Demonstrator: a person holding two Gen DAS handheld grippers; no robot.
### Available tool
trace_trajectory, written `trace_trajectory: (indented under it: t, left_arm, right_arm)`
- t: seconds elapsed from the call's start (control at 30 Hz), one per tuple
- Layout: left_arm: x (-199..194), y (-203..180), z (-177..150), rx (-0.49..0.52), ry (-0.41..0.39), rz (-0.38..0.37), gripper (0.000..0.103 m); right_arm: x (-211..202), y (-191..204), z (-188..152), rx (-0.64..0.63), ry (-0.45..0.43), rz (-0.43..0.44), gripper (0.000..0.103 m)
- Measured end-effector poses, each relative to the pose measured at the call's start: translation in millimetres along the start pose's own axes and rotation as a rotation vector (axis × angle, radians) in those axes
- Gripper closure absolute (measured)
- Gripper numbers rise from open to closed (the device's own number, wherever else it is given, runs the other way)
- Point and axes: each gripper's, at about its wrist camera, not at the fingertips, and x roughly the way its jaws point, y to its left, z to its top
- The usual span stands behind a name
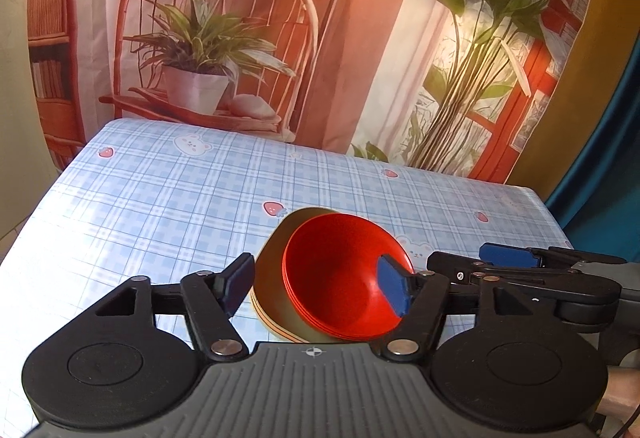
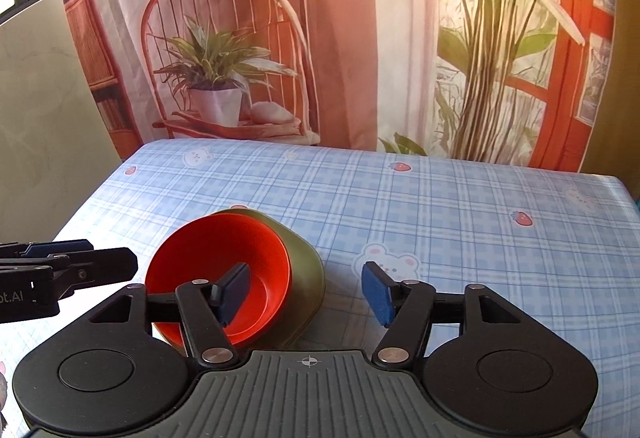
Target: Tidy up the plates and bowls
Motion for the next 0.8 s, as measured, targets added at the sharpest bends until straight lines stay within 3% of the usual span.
trace_trajectory:
  t: [0.1,0.13,0.3,0.8]
  left_arm:
    - [-16.7,-6.3,-2.1,0.02,-0.04,0.029,0.007]
    - [-21.9,-7.9,-3.2,0.023,-0.054,0.036,0.005]
    - [-46.7,-16.5,-8.3,0.032,-0.084,0.072,0.003]
    - [-139.2,-50.2,-19.7,0.11,-0.223,0.177,0.0]
  right_arm:
    - [-15.6,-3.8,-1.5,0.007,-0.028,-0.017,0.023]
    - [-21.2,-4.6,-2.7,0.007,-0.041,-0.026,0.014]
    - [-48.5,-7.6,-9.7,0.012,-0.081,-0.038,0.0]
    - [-147.9,8.6,-28.6,-0.015,-0.196,-0.073,0.0]
